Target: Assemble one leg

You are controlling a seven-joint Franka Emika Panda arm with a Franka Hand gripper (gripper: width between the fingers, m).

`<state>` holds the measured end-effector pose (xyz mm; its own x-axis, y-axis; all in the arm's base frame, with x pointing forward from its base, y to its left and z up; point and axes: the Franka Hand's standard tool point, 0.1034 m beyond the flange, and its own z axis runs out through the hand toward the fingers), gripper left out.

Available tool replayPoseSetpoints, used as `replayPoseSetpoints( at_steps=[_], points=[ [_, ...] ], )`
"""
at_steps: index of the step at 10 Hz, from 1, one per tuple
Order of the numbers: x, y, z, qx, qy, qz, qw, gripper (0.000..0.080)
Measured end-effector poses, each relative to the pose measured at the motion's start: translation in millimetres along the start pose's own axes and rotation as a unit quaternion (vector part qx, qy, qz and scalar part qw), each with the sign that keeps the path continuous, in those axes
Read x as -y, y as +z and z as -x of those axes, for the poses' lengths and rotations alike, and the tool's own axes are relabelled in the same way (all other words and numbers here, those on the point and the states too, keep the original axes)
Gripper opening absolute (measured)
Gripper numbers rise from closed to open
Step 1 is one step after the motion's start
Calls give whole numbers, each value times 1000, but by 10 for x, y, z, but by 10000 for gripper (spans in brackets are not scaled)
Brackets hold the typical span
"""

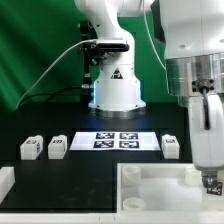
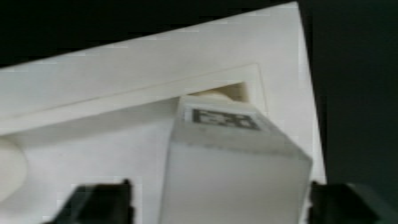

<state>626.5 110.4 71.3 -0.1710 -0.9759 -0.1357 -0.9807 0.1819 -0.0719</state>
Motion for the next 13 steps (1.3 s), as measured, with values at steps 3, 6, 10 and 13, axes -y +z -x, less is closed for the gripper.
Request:
replayPoseSetpoints(
  at_steps=[3, 6, 10, 13],
  points=[
    [-47, -37, 114, 5, -222, 33, 975, 641],
    [-37, -30, 86, 7, -365, 30, 930, 649],
    [36, 5, 72, -8, -554, 42, 831, 629],
    [27, 15, 77, -10, -499, 42, 865, 286]
  ],
)
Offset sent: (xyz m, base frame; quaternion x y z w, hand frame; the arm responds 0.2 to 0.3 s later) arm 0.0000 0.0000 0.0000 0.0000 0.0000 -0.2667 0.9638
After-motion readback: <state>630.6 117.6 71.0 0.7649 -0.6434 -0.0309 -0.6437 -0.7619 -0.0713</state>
